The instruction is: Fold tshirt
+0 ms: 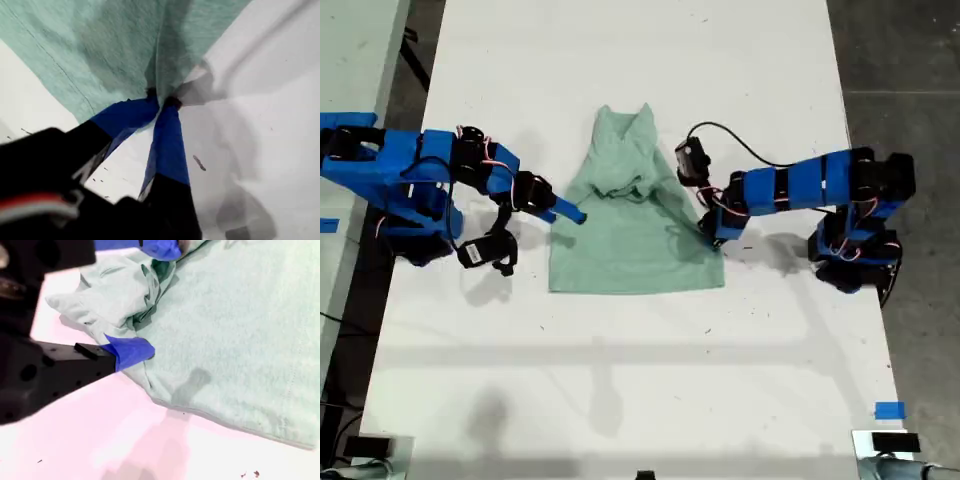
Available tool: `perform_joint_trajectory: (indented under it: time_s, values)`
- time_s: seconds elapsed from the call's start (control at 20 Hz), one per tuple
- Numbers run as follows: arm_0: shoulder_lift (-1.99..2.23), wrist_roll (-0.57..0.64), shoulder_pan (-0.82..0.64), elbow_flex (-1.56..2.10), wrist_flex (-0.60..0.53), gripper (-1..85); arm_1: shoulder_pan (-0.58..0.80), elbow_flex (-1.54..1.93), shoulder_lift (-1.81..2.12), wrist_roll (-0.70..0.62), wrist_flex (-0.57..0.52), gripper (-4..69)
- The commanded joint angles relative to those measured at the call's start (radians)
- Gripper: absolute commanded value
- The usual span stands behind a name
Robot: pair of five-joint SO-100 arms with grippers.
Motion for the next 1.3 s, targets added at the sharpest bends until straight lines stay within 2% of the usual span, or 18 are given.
perform_joint_trajectory:
  time_s: [0.0, 0.2, 0.25, 0.4, 0.5, 0.7, 0.9, 1.1, 1.2, 1.25]
  values:
    - [0.043, -0.014, -0.003, -0.006, -0.017, 27.5, 0.009, -0.054, -0.014, -0.005, -0.034, -1.4]
    - [0.043, -0.028, 0.006, -0.002, -0.020, 27.5, 0.000, -0.077, -0.014, -0.008, -0.012, -1.4]
    - [0.044, -0.031, 0.008, -0.002, -0.023, 27.5, -0.005, -0.100, -0.014, -0.008, 0.018, -1.4]
    - [0.044, -0.035, 0.014, -0.002, -0.026, 27.5, -0.034, -0.245, 0.020, 0.012, 0.199, -1.4]
    - [0.044, -0.041, 0.018, -0.002, -0.028, 27.5, -0.057, -0.344, 0.032, 0.031, 0.247, -1.4]
    - [0.048, -0.049, 0.023, -0.002, -0.032, 27.5, -0.098, -0.627, -0.166, 0.067, 0.279, -1.4]
    - [0.061, -0.066, 0.035, 0.009, -0.032, 27.6, -0.144, -1.075, -0.494, 0.117, 0.347, -1.4]
    - [0.080, -0.074, 0.040, 0.023, -0.034, 27.8, -0.124, -1.190, -0.678, 0.233, 0.284, -0.5]
    - [0.094, -0.078, 0.043, 0.034, -0.034, 27.8, -0.107, -1.206, -0.710, 0.256, 0.293, 18.2]
    - [0.104, -0.080, 0.046, 0.043, -0.035, 27.8, -0.103, -1.209, -0.703, 0.262, 0.314, 23.4]
